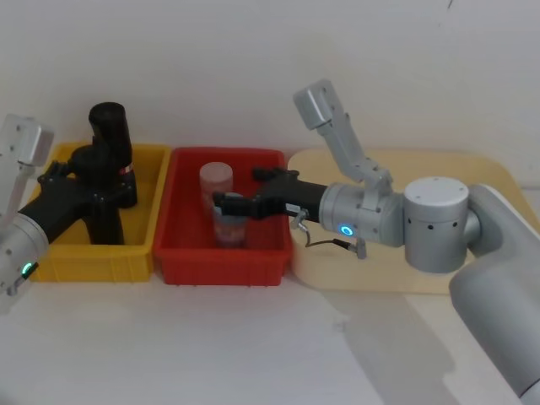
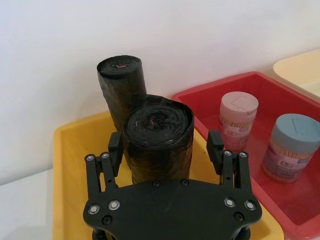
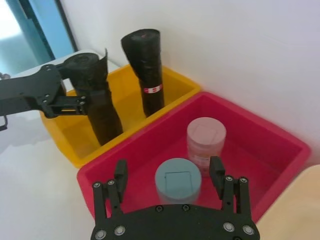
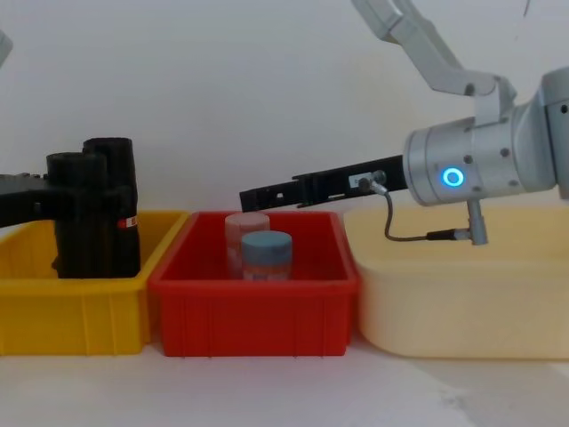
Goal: Pick up the garbage bag with the one hand and transfer it to the other hand.
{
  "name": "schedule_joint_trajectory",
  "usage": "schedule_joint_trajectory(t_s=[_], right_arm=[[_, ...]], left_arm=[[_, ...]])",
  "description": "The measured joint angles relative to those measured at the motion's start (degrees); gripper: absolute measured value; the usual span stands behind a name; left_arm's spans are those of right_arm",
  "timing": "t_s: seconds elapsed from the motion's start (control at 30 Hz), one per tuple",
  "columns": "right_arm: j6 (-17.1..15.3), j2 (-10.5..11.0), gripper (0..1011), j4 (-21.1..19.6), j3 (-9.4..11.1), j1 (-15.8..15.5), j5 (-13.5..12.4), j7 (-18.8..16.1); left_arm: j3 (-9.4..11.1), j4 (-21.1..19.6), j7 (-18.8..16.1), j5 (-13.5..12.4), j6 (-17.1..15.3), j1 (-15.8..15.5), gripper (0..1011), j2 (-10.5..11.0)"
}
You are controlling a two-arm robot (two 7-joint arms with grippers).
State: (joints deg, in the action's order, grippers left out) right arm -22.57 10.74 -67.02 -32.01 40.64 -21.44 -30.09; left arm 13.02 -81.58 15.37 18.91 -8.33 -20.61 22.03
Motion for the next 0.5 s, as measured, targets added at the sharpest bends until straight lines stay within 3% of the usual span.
schedule_joint_trajectory(t_s=[0.5], right_arm=[[0.4, -1.5, 1001, 4.5, -2.3, 2.6, 0.3, -0.9]], left_arm=[[0.0, 0.2, 0.1, 0.0, 0.1, -0.1, 1001, -0.1]])
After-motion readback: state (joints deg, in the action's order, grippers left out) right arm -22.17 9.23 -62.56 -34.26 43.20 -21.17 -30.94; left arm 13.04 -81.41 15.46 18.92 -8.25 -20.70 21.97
